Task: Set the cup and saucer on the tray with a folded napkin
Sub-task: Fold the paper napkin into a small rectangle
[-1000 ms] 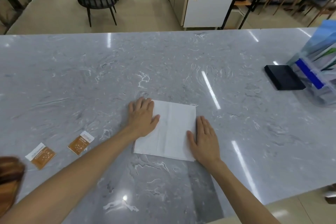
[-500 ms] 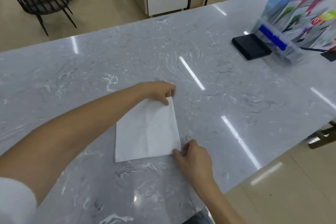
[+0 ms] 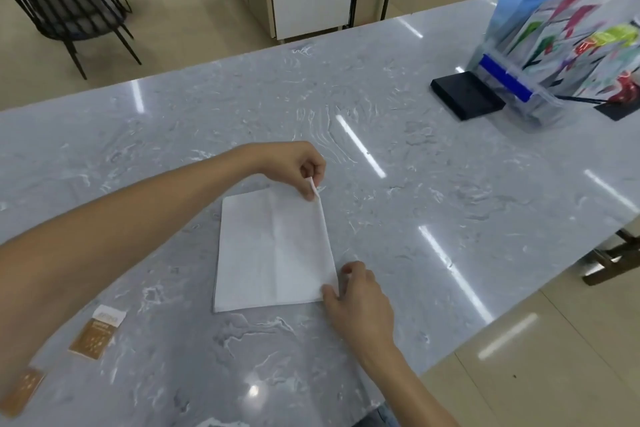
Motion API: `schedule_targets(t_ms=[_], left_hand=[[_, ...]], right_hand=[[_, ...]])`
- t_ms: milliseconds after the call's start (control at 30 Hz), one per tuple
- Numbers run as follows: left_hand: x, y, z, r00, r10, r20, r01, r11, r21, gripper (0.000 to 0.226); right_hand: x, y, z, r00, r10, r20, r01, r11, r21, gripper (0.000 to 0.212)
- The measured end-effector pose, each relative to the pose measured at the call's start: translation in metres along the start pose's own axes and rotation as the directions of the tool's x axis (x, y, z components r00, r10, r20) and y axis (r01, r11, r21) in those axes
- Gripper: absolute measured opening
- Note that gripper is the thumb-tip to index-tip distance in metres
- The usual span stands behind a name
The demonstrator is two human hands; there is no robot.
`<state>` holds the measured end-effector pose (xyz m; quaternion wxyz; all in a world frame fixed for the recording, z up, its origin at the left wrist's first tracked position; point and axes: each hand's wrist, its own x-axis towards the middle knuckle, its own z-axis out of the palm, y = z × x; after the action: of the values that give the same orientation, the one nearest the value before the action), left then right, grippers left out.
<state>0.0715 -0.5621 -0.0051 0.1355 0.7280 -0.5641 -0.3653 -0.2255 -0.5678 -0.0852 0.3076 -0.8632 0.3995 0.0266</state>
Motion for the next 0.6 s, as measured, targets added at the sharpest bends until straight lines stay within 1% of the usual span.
schedule_targets(t_ms=[67, 167, 233, 300, 333, 400, 467, 533, 600], left_hand=[[-0.021, 0.007, -0.007, 1.0, 0.012, 0.0, -0.012, 1.0, -0.006, 0.017], [-0.049, 0.009, -0.009, 0.999, -0.001, -0.047, 0.0, 1.0, -0.014, 0.014], [-0.066, 0.006, -0.01, 0.993, -0.021, -0.112, 0.018, 0.999, -0.027, 0.013], [-0.085, 0.002, -0.013, 0.98, -0.046, -0.194, 0.039, 0.998, -0.042, 0.013], [-0.096, -0.001, -0.015, 0.97, -0.061, -0.237, 0.05, 0.997, -0.054, 0.012], [-0.117, -0.005, -0.018, 0.943, -0.087, -0.321, 0.069, 0.995, -0.067, 0.012], [-0.137, -0.007, -0.023, 0.906, -0.111, -0.407, 0.088, 0.993, -0.075, 0.012], [-0.154, -0.008, -0.03, 0.855, -0.143, -0.499, 0.117, 0.99, -0.083, 0.013], [-0.169, -0.007, -0.038, 0.785, -0.166, -0.597, 0.144, 0.986, -0.084, 0.015]], right_hand=[[-0.001, 0.002, 0.002, 0.999, -0.034, -0.012, 0.034, 0.999, 0.026, 0.037], [0.005, 0.007, -0.001, 0.998, -0.059, -0.027, 0.061, 0.994, 0.092, 0.019], [0.011, 0.011, -0.008, 0.997, -0.078, -0.02, 0.081, 0.971, 0.223, 0.008], [0.019, 0.015, -0.02, 0.994, -0.107, 0.013, 0.094, 0.918, 0.385, 0.007], [0.025, 0.013, -0.03, 0.991, -0.129, 0.03, 0.103, 0.894, 0.437, 0.008], [0.043, 0.004, -0.051, 0.984, -0.167, 0.054, 0.119, 0.861, 0.495, 0.008], [0.065, -0.015, -0.075, 0.973, -0.218, 0.077, 0.149, 0.846, 0.511, 0.009], [0.089, -0.04, -0.1, 0.949, -0.295, 0.111, 0.208, 0.851, 0.482, 0.009], [0.109, -0.066, -0.124, 0.927, -0.362, 0.099, 0.294, 0.865, 0.407, 0.009]])
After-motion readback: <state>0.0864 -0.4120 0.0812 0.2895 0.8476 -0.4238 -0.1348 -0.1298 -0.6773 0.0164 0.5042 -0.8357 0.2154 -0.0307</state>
